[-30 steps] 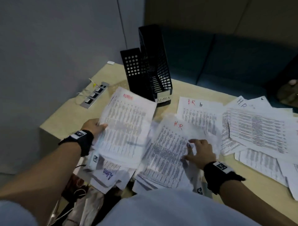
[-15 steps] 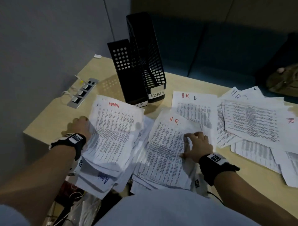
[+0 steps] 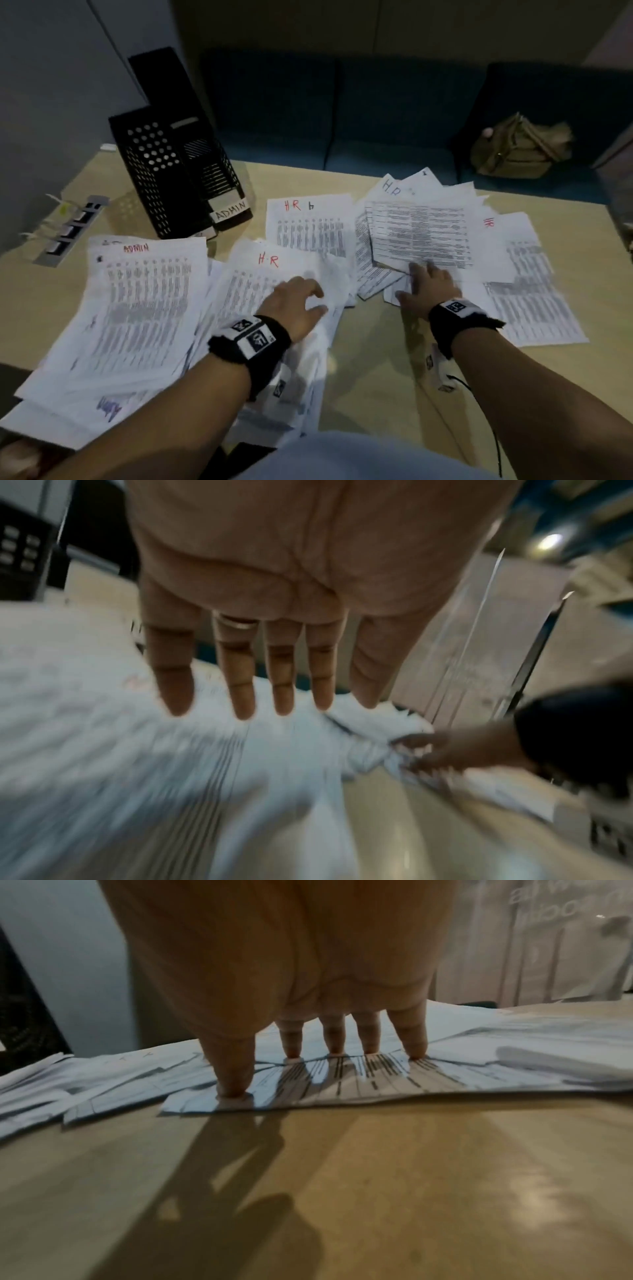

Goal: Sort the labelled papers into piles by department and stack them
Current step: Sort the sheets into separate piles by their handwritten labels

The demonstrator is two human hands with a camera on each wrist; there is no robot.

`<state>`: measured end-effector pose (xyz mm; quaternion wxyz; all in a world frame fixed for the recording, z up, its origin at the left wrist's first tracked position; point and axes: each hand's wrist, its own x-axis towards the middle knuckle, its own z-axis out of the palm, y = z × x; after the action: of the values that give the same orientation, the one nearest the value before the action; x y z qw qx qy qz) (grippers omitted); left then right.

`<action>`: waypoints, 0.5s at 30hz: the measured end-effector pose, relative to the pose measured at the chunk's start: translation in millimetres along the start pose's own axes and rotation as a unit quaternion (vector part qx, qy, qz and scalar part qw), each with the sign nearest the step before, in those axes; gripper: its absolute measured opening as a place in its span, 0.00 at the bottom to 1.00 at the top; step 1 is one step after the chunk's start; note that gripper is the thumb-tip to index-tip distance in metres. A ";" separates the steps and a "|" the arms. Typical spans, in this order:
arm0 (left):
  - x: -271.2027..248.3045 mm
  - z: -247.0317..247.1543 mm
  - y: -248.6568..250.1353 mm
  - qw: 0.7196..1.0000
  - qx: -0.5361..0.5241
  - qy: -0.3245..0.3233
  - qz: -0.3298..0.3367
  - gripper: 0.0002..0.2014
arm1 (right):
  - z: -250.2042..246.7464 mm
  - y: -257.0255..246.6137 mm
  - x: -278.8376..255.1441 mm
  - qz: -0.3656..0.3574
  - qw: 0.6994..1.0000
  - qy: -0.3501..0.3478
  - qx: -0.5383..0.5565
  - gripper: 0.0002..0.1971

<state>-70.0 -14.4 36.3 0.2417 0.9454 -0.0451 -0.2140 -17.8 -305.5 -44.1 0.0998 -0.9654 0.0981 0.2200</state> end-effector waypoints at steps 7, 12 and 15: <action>-2.7 67.1 -9.1 0.983 0.171 -0.007 -0.065 0.27 | -13.7 -5.7 2.7 0.016 0.996 0.036 -0.075 0.44; 2.5 70.7 -3.4 0.982 0.163 0.005 -0.092 0.27 | -3.3 -16.3 12.7 -0.001 0.997 0.057 -0.051 0.46; 3.5 70.8 0.1 0.982 0.161 0.010 -0.101 0.26 | -6.2 -18.2 16.7 -0.036 0.995 0.082 -0.038 0.34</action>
<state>-97.0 -46.2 -21.1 0.0639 0.9736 0.0195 -0.2181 3.7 -292.0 -43.3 0.0621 -0.9862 0.0624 0.1399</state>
